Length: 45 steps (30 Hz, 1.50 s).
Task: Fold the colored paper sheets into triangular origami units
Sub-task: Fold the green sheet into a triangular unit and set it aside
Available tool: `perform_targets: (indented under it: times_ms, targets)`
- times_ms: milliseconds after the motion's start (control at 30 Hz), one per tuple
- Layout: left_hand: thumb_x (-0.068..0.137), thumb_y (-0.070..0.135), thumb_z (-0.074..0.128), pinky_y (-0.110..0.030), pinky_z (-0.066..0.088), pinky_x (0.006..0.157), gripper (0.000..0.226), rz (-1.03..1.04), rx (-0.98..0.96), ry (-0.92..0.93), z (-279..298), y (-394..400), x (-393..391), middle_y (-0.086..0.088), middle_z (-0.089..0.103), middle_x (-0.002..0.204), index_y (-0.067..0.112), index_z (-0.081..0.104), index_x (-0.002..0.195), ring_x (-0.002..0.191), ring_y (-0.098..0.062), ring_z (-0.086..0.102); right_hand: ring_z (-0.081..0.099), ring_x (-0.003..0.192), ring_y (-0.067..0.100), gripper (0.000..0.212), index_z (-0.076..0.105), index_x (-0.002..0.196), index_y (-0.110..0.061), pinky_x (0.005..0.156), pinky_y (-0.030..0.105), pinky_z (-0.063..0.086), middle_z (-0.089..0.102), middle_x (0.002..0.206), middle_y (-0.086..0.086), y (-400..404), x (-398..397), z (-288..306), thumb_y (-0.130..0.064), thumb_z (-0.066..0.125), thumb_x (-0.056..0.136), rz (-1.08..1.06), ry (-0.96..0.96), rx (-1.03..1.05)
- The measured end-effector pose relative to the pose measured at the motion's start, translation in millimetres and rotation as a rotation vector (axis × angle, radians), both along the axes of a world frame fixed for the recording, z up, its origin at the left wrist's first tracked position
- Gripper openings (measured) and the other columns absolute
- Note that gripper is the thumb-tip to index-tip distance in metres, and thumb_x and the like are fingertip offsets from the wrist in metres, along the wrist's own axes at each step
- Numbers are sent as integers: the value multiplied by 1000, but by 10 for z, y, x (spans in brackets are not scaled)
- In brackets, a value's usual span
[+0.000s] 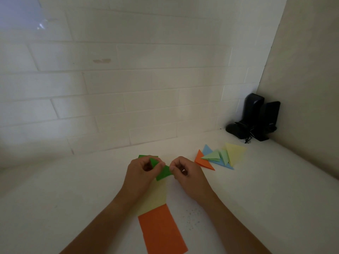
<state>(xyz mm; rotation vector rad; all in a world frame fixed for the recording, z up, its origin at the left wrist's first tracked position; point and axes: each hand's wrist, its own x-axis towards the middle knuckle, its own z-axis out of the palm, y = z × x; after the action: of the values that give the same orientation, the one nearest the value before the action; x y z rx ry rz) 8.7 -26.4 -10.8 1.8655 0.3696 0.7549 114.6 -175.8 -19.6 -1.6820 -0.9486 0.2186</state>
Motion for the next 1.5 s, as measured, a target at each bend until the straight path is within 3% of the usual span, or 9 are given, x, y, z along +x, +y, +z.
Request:
perform_targets:
  times_ms: [200, 333, 467, 600, 800, 900, 1133, 1300, 1500]
  targets:
    - [91, 17, 77, -46, 61, 68, 5, 24, -59, -7, 2, 29, -5, -1, 78, 91, 17, 80, 87, 82, -29, 73, 54, 68, 5, 23, 61, 84, -26, 65, 22, 45, 65, 80, 6, 5, 14, -15, -11, 58, 101, -56, -1, -27]
    - [90, 21, 79, -48, 61, 68, 5, 40, -89, 3, -12, 45, -4, -6, 77, 86, 16, 80, 88, 80, -34, 72, 52, 67, 3, 19, 62, 87, -20, 63, 19, 42, 61, 76, -2, -13, 16, -5, -7, 57, 100, -48, 27, -6]
    - [90, 20, 78, -35, 58, 62, 8, 25, -141, 2, 4, 48, -16, -18, 71, 76, 13, 79, 95, 63, -21, 69, 57, 86, 4, 37, 62, 105, -20, 68, 15, 44, 62, 94, -7, -16, 2, 22, 11, 55, 87, 17, -10, 41]
    - [91, 12, 77, -22, 55, 57, 9, -12, -185, 13, 32, 15, -29, 0, 66, 61, 8, 72, 98, 56, -14, 67, 61, 92, 13, 37, 65, 102, -26, 67, 19, 47, 64, 104, -4, -4, -8, 31, 5, 65, 83, 60, -95, 47]
    - [105, 27, 58, -25, 54, 65, 21, -61, -193, 61, 70, -21, -35, -9, 75, 86, 11, 72, 101, 66, -23, 72, 65, 92, 10, 17, 70, 99, -22, 71, 19, 50, 68, 95, -10, -19, -10, 43, -7, 63, 97, -29, -73, 66]
    - [104, 37, 55, -31, 58, 75, 29, -130, -221, 85, 82, -66, -41, -7, 73, 96, 14, 74, 103, 77, -25, 73, 62, 72, 3, 23, 69, 99, -17, 65, 15, 44, 69, 80, -4, -24, 9, 35, -4, 51, 103, -57, -7, 43]
    - [95, 18, 72, -15, 48, 64, 19, -79, 9, 61, 81, -72, -53, -3, 69, 63, 17, 75, 77, 58, -7, 62, 56, 67, 1, 25, 71, 97, -20, 63, 14, 41, 65, 79, -21, -7, 24, 2, -5, 52, 103, -53, -57, 6]
    - [94, 31, 73, -21, 52, 66, 13, -60, -52, 95, 76, -96, -43, 2, 74, 75, 19, 73, 92, 68, -9, 70, 58, 68, 14, 17, 66, 105, -23, 62, 25, 45, 66, 78, 1, -6, 35, -29, -9, 56, 103, -100, -26, 45]
    - [84, 14, 83, -19, 52, 67, 23, -68, -90, 154, 36, -93, -49, 4, 74, 77, 23, 71, 101, 72, -8, 70, 60, 64, 8, 12, 64, 108, -20, 64, 17, 47, 63, 69, -1, -13, 20, 5, -11, 57, 103, -104, 40, 73]
